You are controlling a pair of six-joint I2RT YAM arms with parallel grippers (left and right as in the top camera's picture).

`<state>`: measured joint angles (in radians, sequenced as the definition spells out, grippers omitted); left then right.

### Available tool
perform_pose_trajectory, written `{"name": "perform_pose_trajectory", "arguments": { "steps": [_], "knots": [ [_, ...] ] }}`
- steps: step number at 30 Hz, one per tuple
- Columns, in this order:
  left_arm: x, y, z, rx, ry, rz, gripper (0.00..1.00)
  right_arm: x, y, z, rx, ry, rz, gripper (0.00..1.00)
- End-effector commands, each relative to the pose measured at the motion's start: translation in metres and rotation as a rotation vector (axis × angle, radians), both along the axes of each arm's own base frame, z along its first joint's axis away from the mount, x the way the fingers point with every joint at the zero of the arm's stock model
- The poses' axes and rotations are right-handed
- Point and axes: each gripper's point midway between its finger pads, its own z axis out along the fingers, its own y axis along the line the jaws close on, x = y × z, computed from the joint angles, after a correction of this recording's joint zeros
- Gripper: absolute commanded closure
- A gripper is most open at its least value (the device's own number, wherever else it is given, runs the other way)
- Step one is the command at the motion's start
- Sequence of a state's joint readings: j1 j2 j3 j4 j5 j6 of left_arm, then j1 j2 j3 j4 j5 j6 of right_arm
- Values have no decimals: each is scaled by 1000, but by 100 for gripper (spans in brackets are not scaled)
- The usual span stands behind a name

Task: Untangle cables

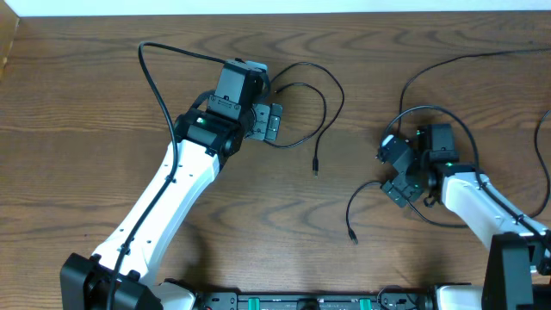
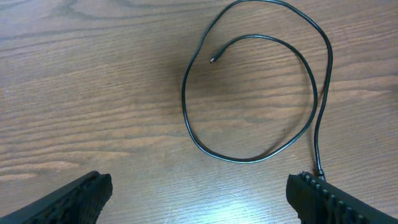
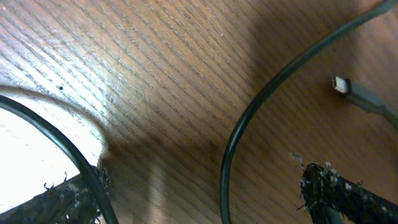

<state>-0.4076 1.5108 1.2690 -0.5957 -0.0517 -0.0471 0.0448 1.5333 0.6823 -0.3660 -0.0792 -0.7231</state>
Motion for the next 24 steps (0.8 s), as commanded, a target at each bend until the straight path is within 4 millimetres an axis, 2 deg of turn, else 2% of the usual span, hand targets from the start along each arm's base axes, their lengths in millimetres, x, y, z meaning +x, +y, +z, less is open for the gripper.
{"name": "perform_pose_trajectory", "arguments": {
  "steps": [1, 5, 8, 9, 11, 13, 18, 19, 24],
  "knots": [
    [2, 2, 7, 8, -20, -2, 5, -29, -17, -38, -16, 142, -53, 3],
    [2, 2, 7, 8, -20, -2, 5, -37, -10, -51, 58, 198, -56, 8],
    [2, 2, 7, 8, -20, -2, 5, -42, -9, -57, 59, 225, -56, 17],
    [2, 2, 7, 8, -20, -2, 5, -42, -9, -57, 59, 226, -56, 23],
    [2, 2, 7, 8, -20, -2, 5, -41, -9, -57, 59, 221, -56, 45],
    [2, 2, 7, 8, -20, -2, 5, -39, -10, -57, 59, 213, -56, 63],
    [2, 2, 7, 8, -20, -2, 5, -31, -10, -55, 60, 180, -63, 95],
    [2, 2, 7, 8, -20, -2, 5, -27, -11, -55, 60, 164, -74, 99],
    [2, 2, 7, 8, -20, -2, 5, 1, -16, -48, 64, 57, -165, 99]
  ]
}}
